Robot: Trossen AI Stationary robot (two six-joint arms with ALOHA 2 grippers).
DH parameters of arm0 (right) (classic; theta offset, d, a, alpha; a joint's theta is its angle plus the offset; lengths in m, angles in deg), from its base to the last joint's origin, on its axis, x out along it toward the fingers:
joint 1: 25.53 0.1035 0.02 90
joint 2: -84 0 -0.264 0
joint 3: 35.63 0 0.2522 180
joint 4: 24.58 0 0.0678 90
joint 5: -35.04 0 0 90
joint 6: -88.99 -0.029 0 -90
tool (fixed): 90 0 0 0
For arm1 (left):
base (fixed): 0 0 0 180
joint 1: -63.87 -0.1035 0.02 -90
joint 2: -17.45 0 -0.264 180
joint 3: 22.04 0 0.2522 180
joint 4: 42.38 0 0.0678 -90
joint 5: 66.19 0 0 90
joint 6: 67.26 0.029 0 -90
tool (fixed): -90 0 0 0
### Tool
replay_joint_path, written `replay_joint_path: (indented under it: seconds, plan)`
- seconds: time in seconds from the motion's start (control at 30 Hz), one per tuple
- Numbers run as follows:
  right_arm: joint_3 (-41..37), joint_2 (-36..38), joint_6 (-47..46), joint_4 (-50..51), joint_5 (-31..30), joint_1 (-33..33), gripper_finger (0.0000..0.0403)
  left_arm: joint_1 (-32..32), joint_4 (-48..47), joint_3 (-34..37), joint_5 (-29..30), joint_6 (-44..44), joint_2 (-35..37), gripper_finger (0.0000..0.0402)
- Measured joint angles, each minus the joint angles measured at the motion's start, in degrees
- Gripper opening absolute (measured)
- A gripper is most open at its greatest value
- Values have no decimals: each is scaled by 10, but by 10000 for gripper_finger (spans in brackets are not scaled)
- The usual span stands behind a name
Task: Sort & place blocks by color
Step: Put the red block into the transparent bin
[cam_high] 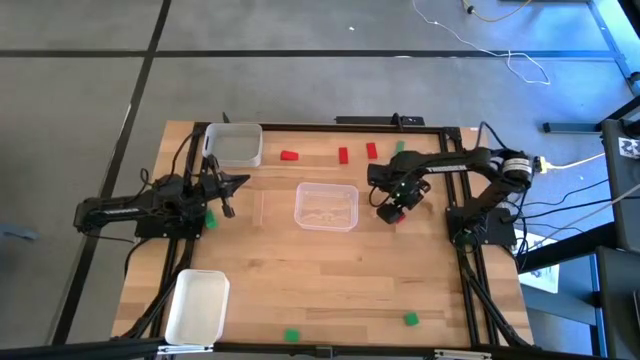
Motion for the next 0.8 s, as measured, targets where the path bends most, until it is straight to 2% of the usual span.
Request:
replay_joint_path:
  seconds: [0.2, 0.3, 0.53, 0.8]
  plan:
    - [2, -36, 23, -5, 5, 0, 230, 0, -68, -39, 0, 0, 0, 0]
    - [-1, -55, 24, -41, -3, 0, 231, 0, -99, -59, 0, 1, 0, 0]
    - [-1, -80, 30, -75, -2, 0, 227, 0, -223, -121, 26, -4, -17, 0]
    - [2, -94, 39, -75, -5, 0, 221, 0, -238, -174, 36, -9, -75, 0]
